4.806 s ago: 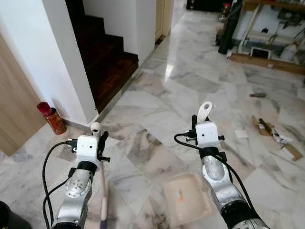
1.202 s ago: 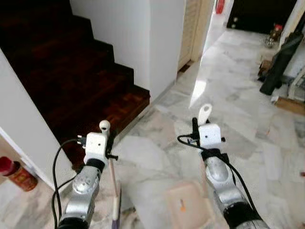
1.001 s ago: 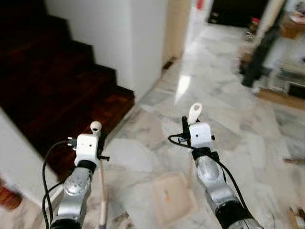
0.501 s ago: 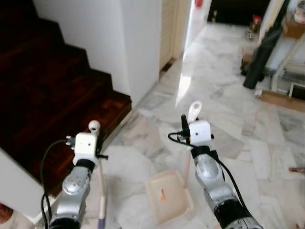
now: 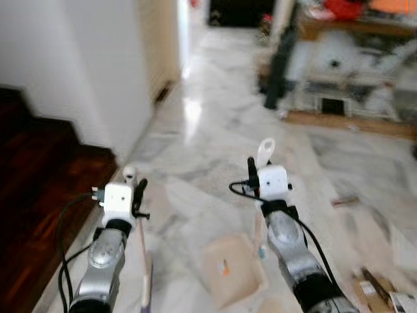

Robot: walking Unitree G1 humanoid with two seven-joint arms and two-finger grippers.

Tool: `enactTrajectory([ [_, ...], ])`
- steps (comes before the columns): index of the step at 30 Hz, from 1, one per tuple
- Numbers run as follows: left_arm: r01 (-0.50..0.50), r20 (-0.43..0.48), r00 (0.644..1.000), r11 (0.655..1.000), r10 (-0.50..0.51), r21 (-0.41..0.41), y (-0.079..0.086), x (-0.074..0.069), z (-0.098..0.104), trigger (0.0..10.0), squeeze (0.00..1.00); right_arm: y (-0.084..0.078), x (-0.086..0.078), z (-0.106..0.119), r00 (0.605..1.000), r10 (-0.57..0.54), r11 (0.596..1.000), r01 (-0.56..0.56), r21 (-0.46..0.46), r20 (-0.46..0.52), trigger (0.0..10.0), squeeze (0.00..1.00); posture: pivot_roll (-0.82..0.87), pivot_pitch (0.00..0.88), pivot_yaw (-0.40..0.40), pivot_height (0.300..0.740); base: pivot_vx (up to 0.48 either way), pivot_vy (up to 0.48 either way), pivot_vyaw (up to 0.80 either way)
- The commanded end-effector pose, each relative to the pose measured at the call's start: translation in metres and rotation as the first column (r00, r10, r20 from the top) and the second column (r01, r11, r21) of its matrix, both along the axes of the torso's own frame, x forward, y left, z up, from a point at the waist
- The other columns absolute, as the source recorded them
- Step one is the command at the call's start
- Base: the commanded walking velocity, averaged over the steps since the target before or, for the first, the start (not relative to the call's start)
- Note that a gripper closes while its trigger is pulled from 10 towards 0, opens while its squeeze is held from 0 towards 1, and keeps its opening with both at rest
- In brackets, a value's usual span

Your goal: Sweep floor

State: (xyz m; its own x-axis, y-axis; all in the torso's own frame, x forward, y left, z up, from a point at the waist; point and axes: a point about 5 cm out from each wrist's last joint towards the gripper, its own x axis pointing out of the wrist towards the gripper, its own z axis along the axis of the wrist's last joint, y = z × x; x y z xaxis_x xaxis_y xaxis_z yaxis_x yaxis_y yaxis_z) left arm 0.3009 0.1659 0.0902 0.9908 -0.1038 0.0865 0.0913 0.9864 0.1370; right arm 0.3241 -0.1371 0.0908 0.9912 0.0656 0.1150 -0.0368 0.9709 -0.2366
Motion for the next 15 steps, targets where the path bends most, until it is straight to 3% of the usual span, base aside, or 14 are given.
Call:
enactTrajectory([
  [1,-0.015,0.048,0.999,1.000,0.015,0.002,0.0084,0.0005,0.0094,10.0,0.00,0.0101,0.0064,0.0161,0.997,0.039,0.999,-0.038,-0.021,0.065,10.0,0.00,0.12,0.000,0.026,0.740,0.349,0.000,-0.80],
  [9,-0.010,0.051,0.999,1.000,0.009,0.003,0.0087,0.0013,0.0105,10.0,0.00,0.0123,0.0063,0.0170,0.996,0.040,0.999,-0.039,-0.018,0.074,10.0,0.00,0.12,0.000,0.029,0.740,0.345,0.000,-0.80],
  [15,-0.013,0.054,0.998,1.000,0.013,0.005,0.0094,0.0029,0.0124,10.0,0.00,0.0106,0.0068,0.0199,0.996,0.030,1.000,-0.029,-0.011,0.089,10.0,0.00,0.12,0.000,0.031,0.740,0.342,0.000,0.00],
])
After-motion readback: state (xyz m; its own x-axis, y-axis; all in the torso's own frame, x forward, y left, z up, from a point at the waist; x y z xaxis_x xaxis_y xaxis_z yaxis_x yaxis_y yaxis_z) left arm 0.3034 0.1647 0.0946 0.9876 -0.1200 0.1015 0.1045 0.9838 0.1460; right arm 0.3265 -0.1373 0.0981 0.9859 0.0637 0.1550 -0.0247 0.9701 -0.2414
